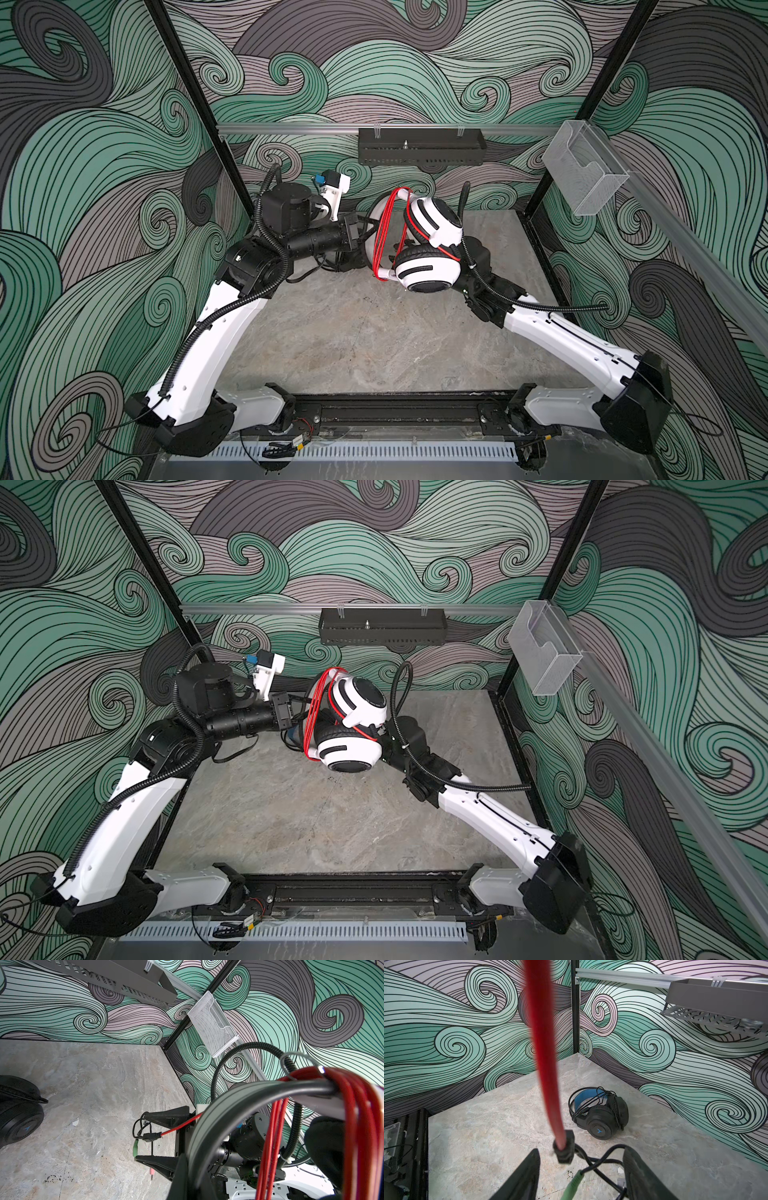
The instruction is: Wrap the headphones
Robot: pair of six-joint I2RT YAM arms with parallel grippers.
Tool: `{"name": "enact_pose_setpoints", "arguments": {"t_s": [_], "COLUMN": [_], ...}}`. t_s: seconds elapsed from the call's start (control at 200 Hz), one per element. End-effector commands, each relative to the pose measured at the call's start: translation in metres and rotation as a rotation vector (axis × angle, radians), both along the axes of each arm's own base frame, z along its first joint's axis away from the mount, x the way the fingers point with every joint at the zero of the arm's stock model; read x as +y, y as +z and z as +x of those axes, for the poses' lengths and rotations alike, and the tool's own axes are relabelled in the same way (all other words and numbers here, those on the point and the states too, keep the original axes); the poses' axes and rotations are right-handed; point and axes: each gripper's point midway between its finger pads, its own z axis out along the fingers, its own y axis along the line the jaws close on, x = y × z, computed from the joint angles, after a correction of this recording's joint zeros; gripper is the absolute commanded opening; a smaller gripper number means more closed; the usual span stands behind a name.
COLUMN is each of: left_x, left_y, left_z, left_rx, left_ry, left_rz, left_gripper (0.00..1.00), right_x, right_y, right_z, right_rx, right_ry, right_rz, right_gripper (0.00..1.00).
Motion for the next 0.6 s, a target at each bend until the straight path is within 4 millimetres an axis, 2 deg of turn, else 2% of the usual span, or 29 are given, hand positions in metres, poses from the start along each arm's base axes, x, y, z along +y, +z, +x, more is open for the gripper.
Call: {"name": "enact_pose_setpoints", "arguments": {"t_s": [0.0, 0.17, 0.29, 0.42, 0.595], "left_x": [-0.002, -0.003, -0.003, -0.003, -0.003], "left_y": [0.039, 0.036, 0.037, 0.036, 0.037], "left_z": [-0.015, -0.016, -0.017, -0.017, -0.015], "left_rx": [-0.080, -0.073, -0.071, -0.069, -0.072], "left_ry": [-0.043, -0.045, -0.046, -0.047, -0.047], "left_rz": [-0.105, -0.113, -0.114, -0.112, -0.116], "left_gripper": [0.00, 0.00, 0.00, 0.00, 0.00], "right_x": [0.005, 0.009, 0.004, 0.000, 0.005], "right_y": [0.024, 0.037, 0.039, 0.035, 0.022], "right_z": [0.001, 0.007, 0.020, 0.031, 0.028], "right_rx": [-0.036, -0.052, -0.057, -0.037, -0.006], "right_ry": [0.009, -0.001, -0.064, -0.106, -0.057], "right_rz": [0.073, 0.122, 0.128, 0.135, 0.127], "right_gripper": [0.60, 0.61, 0.64, 0.66, 0.59]}}
